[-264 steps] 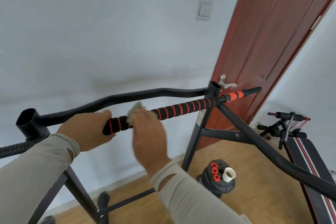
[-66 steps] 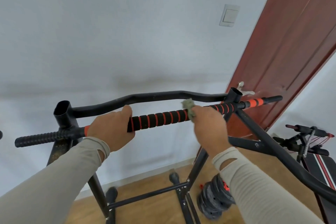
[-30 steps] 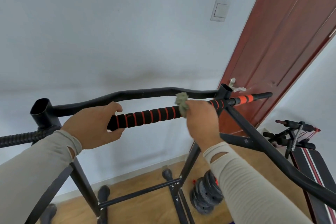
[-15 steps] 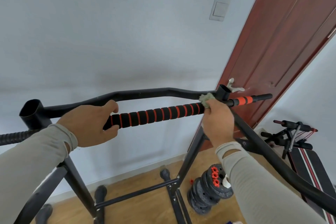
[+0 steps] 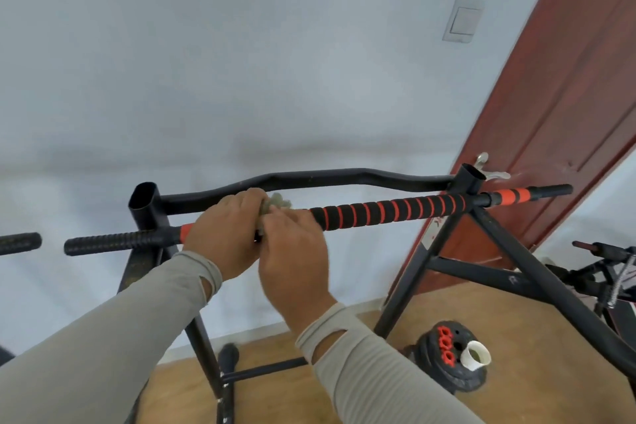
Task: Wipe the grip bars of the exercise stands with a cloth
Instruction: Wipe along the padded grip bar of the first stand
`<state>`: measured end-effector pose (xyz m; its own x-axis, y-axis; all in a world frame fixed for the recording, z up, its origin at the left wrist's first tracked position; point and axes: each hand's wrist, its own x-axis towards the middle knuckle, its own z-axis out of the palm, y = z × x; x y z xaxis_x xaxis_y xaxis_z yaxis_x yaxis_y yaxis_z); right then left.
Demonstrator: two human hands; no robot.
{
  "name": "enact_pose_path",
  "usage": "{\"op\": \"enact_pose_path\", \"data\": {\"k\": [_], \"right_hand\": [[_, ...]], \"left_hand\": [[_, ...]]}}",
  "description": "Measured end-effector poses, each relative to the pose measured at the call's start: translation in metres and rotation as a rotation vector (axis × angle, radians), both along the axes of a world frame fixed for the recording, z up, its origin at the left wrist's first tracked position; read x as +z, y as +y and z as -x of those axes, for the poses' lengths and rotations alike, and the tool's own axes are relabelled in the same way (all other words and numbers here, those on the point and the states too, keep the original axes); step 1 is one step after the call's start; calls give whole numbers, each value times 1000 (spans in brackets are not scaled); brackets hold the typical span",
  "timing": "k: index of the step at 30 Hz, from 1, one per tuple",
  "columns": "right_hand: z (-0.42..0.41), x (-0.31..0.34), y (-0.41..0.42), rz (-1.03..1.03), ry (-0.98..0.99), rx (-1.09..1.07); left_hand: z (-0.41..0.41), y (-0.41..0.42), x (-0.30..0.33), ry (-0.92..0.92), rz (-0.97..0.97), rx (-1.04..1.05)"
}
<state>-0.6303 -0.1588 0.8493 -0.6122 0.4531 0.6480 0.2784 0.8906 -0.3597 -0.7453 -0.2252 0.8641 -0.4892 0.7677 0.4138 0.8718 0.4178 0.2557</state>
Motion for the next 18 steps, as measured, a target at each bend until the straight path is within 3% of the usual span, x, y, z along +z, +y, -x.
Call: {"op": "enact_pose_path", "data": {"k": [6, 11, 18], "right_hand": [[-26, 7, 35, -125, -97, 42], [-68, 24, 113, -52, -404, -257], [-144, 25, 215, 57, -347, -666]], "left_hand": [[9, -8, 6, -77, 132, 6], [9, -7, 14, -94, 259, 11], [12, -2, 18, -48, 289, 8]]}}
